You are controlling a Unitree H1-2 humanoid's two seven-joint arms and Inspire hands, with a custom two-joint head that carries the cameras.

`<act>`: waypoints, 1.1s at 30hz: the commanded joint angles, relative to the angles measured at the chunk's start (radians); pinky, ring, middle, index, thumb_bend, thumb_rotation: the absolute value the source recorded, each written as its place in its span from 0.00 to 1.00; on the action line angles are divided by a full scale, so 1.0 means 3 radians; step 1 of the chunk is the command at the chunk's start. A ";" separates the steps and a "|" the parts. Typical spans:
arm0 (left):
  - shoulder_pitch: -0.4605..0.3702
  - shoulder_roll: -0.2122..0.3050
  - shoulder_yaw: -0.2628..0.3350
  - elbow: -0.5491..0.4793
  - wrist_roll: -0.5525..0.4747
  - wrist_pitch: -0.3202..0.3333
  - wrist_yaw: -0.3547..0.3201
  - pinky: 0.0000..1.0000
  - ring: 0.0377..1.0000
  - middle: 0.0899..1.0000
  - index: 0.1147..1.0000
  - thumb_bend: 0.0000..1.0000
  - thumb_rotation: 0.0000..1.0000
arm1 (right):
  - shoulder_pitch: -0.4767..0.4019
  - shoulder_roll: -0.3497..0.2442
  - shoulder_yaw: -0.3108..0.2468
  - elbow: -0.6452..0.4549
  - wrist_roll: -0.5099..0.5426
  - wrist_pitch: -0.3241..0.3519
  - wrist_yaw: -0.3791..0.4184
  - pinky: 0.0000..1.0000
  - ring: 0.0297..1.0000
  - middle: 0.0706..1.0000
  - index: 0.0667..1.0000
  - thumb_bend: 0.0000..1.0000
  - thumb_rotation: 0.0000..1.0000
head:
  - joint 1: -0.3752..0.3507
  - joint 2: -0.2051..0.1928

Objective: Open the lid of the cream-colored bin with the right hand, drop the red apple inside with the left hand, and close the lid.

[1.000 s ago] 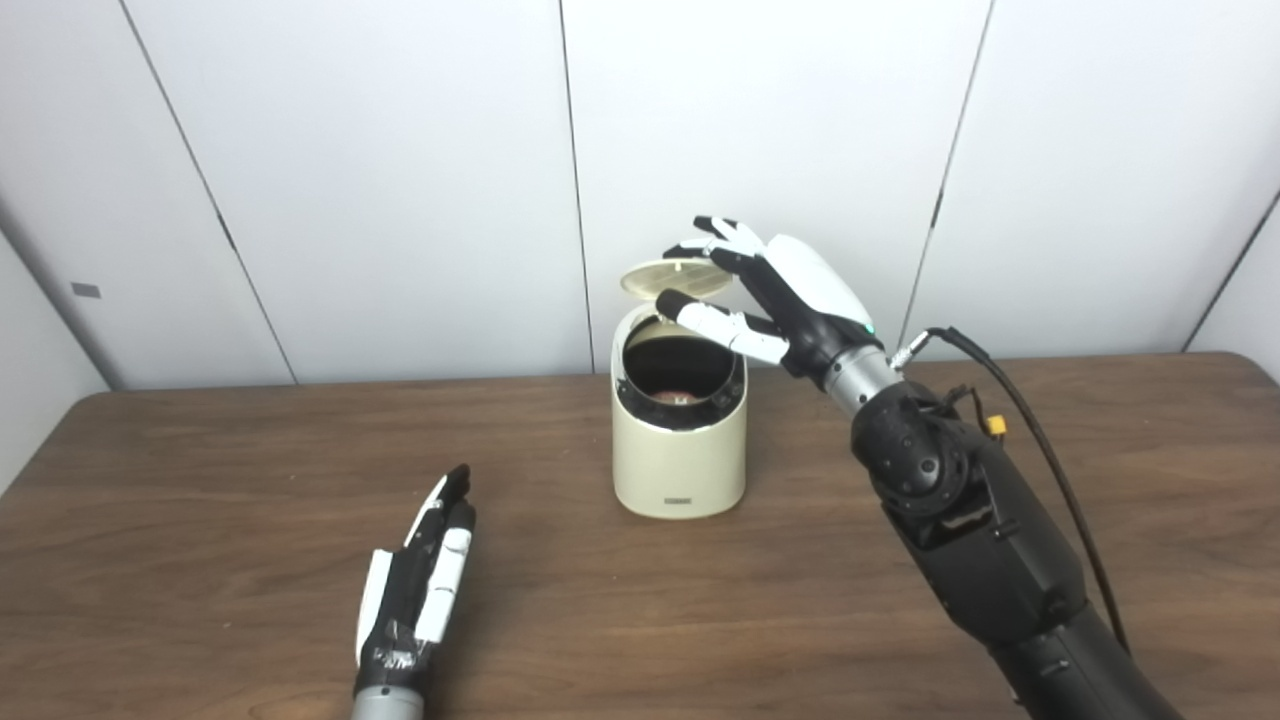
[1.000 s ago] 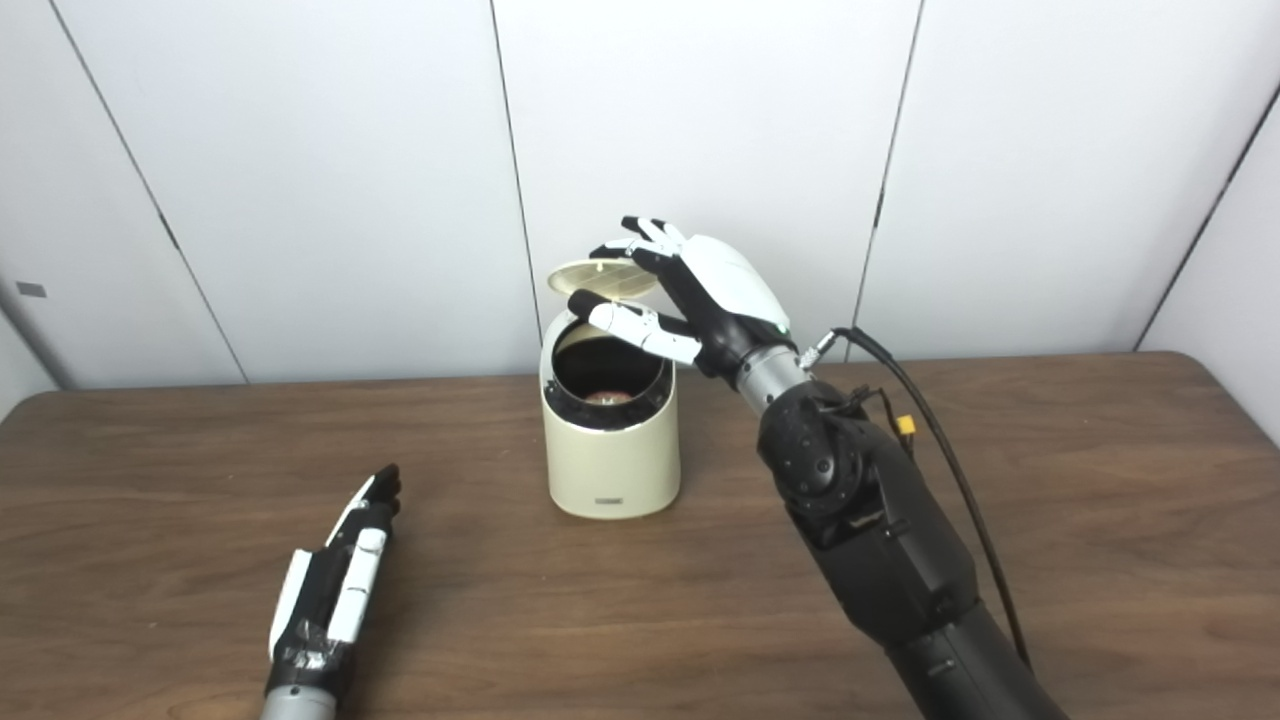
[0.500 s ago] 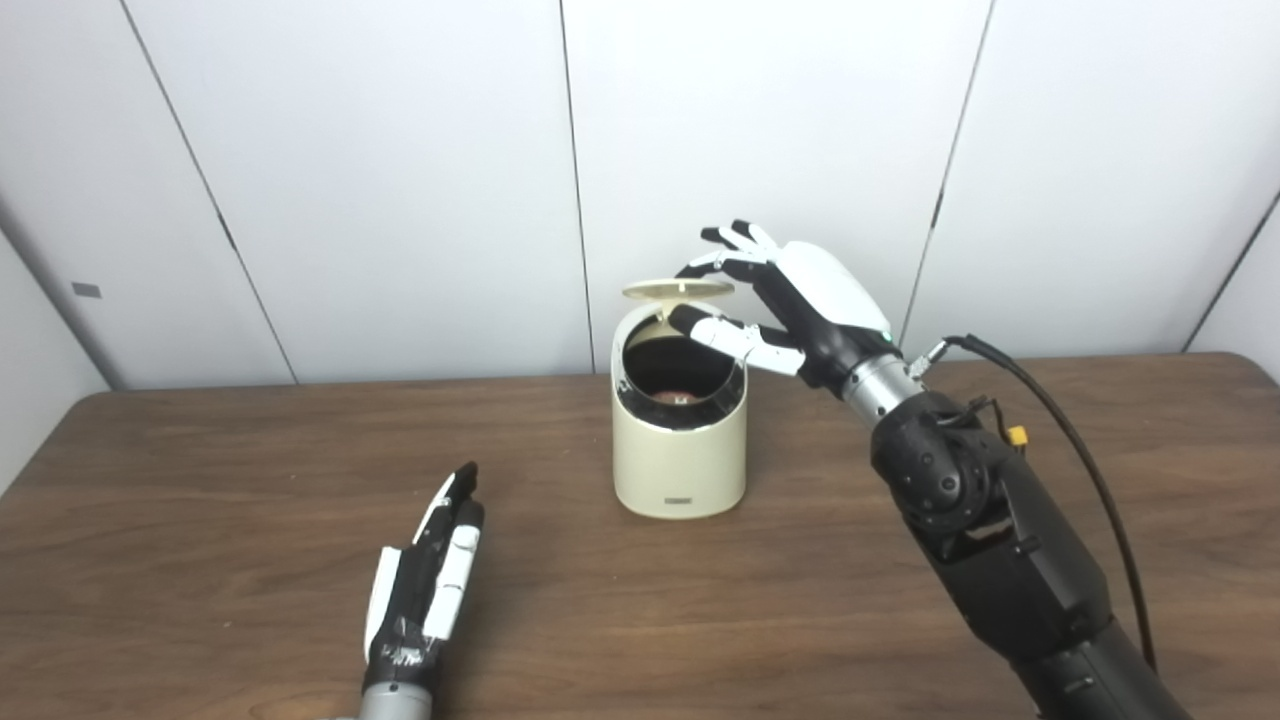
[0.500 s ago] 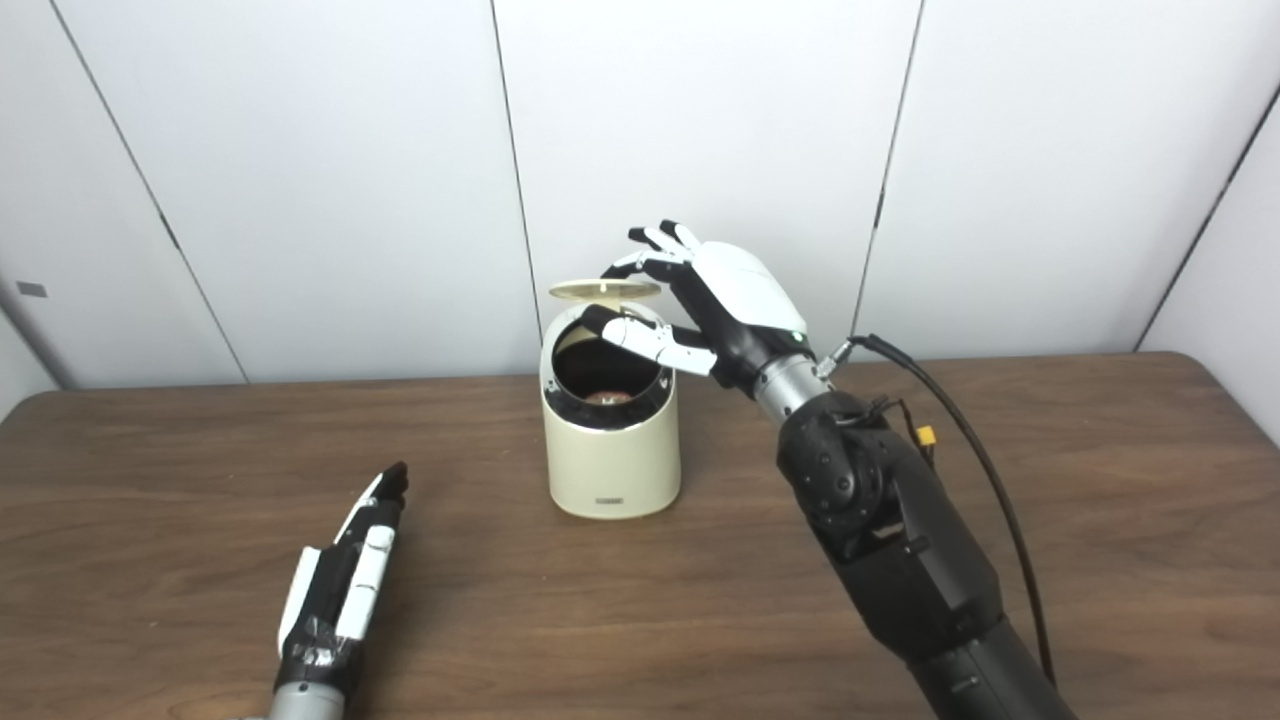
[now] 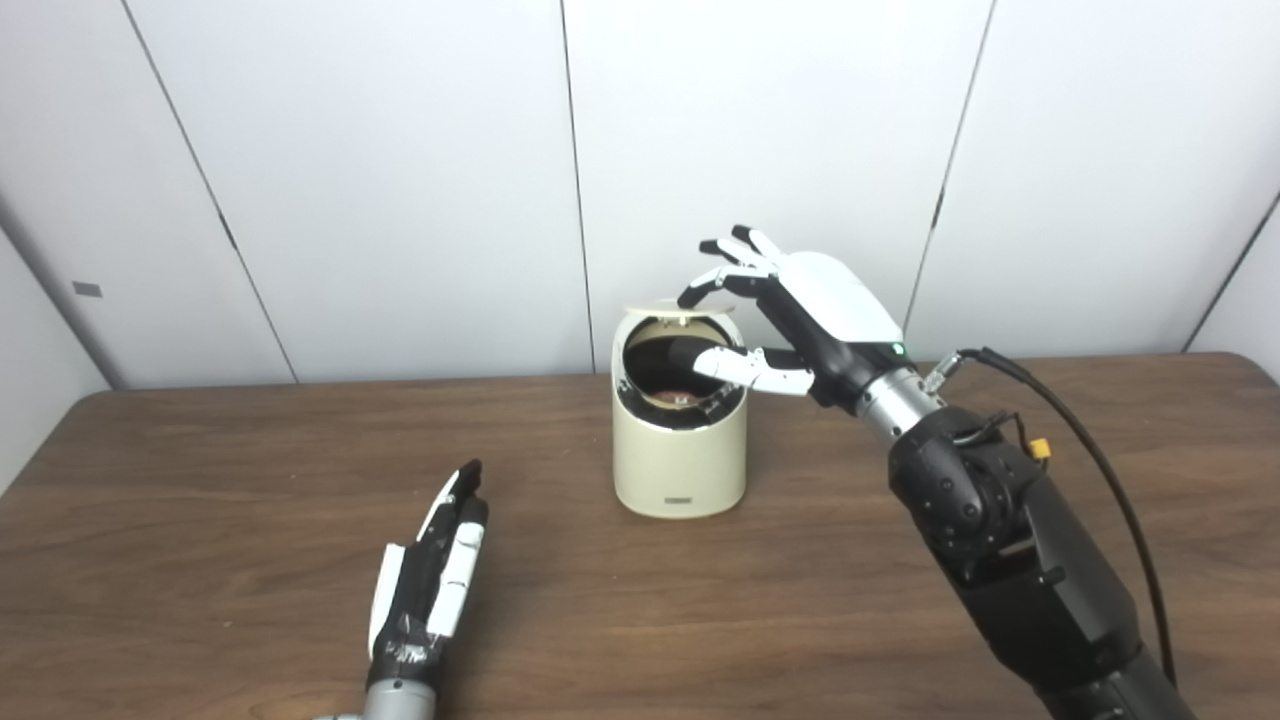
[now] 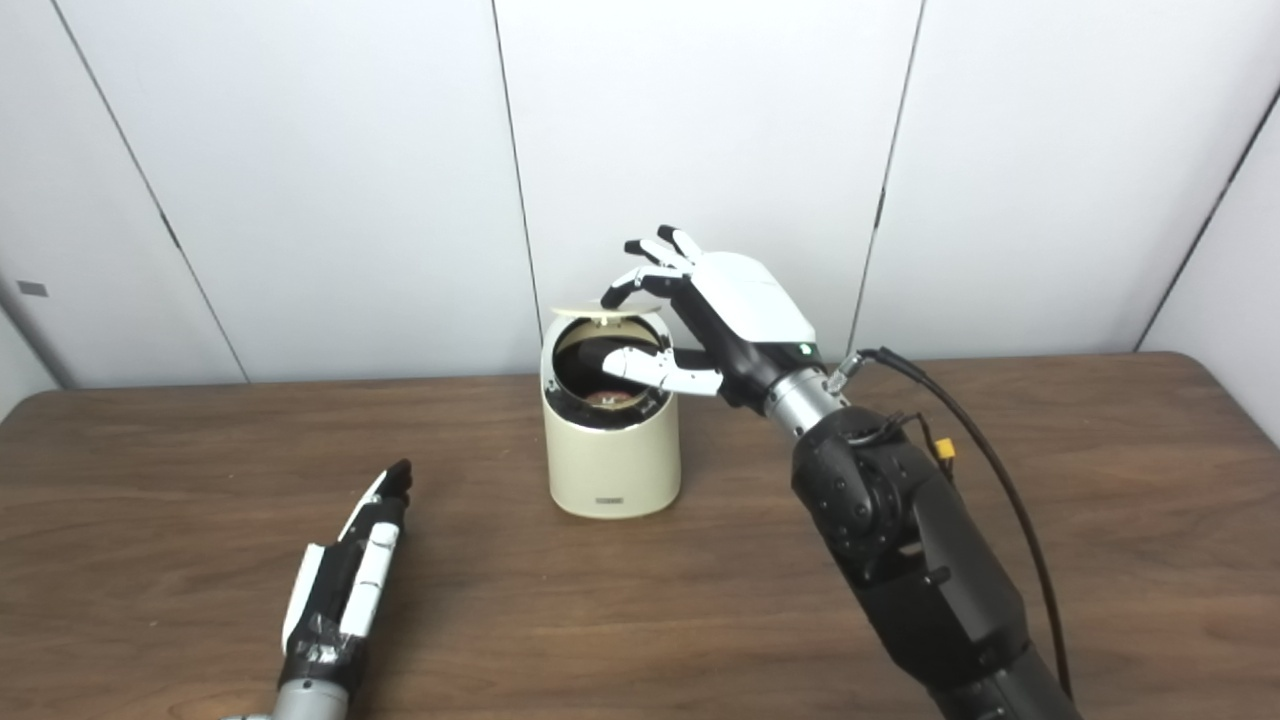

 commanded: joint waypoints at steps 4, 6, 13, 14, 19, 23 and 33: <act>-0.0118 -0.0002 -0.0013 -0.0127 0.0017 0.0022 -0.0009 0.97 0.97 0.96 0.97 0.58 0.90 | -0.0019 -0.0095 0.0129 -0.0276 -0.0332 -0.0027 0.0125 0.92 1.00 0.93 0.69 0.53 0.90 | 0.0008 0.0020; -0.0119 0.0001 -0.0014 -0.0126 0.0009 0.0022 -0.0014 0.98 0.98 0.97 0.96 0.57 0.89 | 0.0008 -0.0105 0.0170 -0.0298 -0.0441 -0.0031 0.0151 0.94 1.00 0.93 0.68 0.53 0.90 | 0.0008 0.0020; -0.0126 -0.0004 -0.0014 -0.0139 0.0016 0.0062 -0.0006 1.00 0.99 0.97 0.96 0.58 0.88 | 0.0078 -0.0091 0.0184 -0.0322 -0.0542 -0.0050 0.0252 1.00 1.00 0.94 0.68 0.54 0.87 | 0.0002 0.0024; -0.0126 -0.0005 -0.0015 -0.0146 0.0016 0.0069 -0.0006 1.00 0.99 0.97 0.96 0.58 0.88 | 0.0085 -0.0088 0.0182 -0.0327 -0.0544 -0.0053 0.0265 1.00 1.00 0.94 0.68 0.54 0.87 | 0.0002 0.0026; -0.0129 0.0003 -0.0017 -0.0135 0.0029 0.0047 0.0001 1.00 0.99 0.96 0.96 0.59 0.88 | 0.0116 -0.0087 0.0201 -0.0318 -0.0591 -0.0089 0.0301 0.99 1.00 0.95 0.68 0.54 0.85 | 0.0000 0.0031; -0.0134 0.0001 -0.0016 -0.0126 0.0020 0.0054 -0.0002 1.00 0.98 0.96 0.96 0.57 0.86 | 0.0124 -0.0111 0.0272 -0.0282 -0.0729 -0.0154 0.0283 0.96 1.00 0.95 0.69 0.56 0.87 | 0.0005 0.0027; -0.0153 -0.0011 -0.0029 -0.0074 -0.0026 -0.0019 -0.0017 1.00 0.98 0.96 0.96 0.58 0.86 | 0.0147 -0.0124 0.0328 -0.0253 -0.0977 -0.0171 0.0348 0.94 1.00 0.95 0.72 0.57 0.90 | 0.0021 -0.0010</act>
